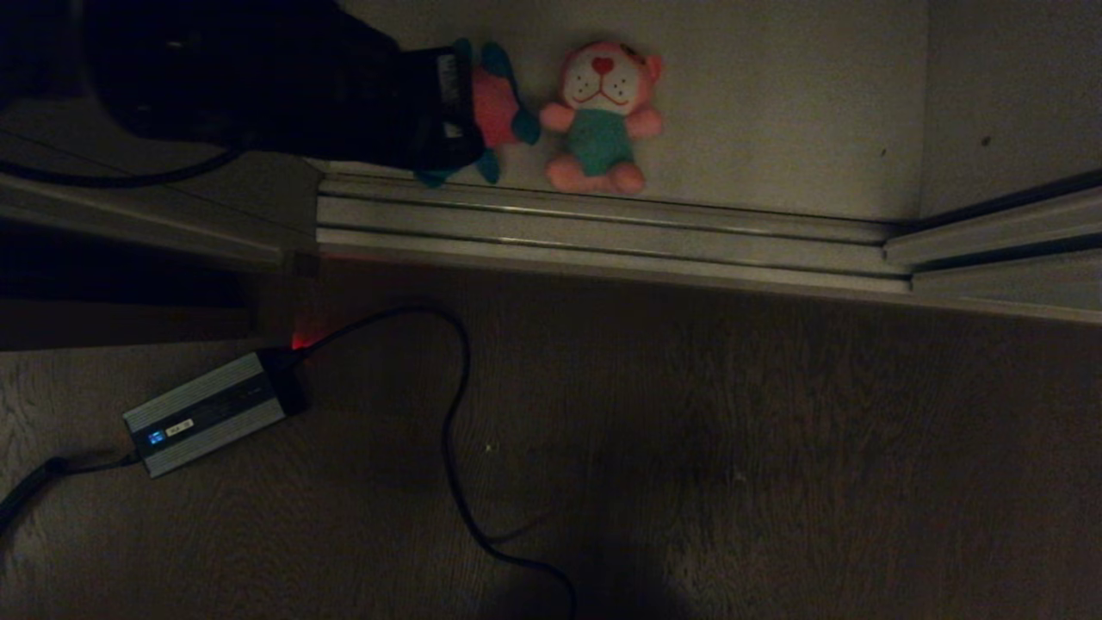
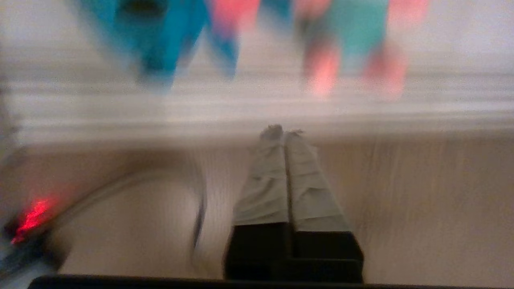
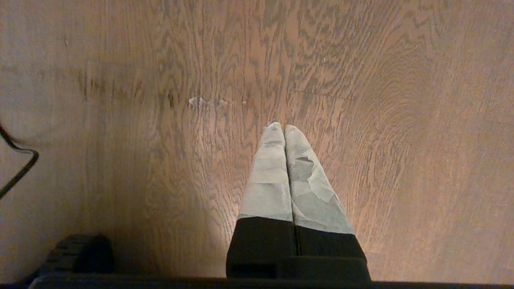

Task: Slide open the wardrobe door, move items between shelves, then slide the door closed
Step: Close the door

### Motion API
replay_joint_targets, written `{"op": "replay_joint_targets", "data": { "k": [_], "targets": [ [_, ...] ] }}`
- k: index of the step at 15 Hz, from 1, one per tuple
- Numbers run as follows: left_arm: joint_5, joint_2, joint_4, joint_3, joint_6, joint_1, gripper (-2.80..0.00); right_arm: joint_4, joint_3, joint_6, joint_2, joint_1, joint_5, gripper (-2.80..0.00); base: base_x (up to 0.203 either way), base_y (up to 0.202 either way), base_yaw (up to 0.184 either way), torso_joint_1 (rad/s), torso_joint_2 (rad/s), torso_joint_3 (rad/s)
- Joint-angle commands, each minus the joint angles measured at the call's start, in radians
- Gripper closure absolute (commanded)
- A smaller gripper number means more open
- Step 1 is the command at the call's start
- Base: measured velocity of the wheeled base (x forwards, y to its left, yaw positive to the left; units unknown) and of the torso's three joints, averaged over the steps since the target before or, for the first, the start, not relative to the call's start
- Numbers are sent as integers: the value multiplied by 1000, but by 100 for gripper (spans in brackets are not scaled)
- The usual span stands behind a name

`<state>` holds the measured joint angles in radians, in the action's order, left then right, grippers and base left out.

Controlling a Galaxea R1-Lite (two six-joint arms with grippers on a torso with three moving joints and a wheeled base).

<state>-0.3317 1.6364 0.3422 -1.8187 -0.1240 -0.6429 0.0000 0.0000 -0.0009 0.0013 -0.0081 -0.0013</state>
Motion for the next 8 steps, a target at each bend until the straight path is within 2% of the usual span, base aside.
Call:
{"op": "replay_joint_targets", "data": {
  "k": [1, 4, 6, 8],
  "targets": [
    [44, -249, 219, 123, -2, 3, 0, 0, 5, -1, 0, 0, 0, 0, 0, 0, 0, 0, 0, 0],
    [130, -482, 337, 375, 16, 77, 0, 0, 5, -1, 0, 0, 0, 0, 0, 0, 0, 0, 0, 0],
    [200, -613, 365, 495, 43, 131, 0, 0, 5, -1, 0, 0, 1, 0, 0, 0, 0, 0, 0, 0],
    [280, -715, 382, 583, 52, 154, 0, 0, 5, -1, 0, 0, 0, 0, 0, 0, 0, 0, 0, 0]
  ]
}}
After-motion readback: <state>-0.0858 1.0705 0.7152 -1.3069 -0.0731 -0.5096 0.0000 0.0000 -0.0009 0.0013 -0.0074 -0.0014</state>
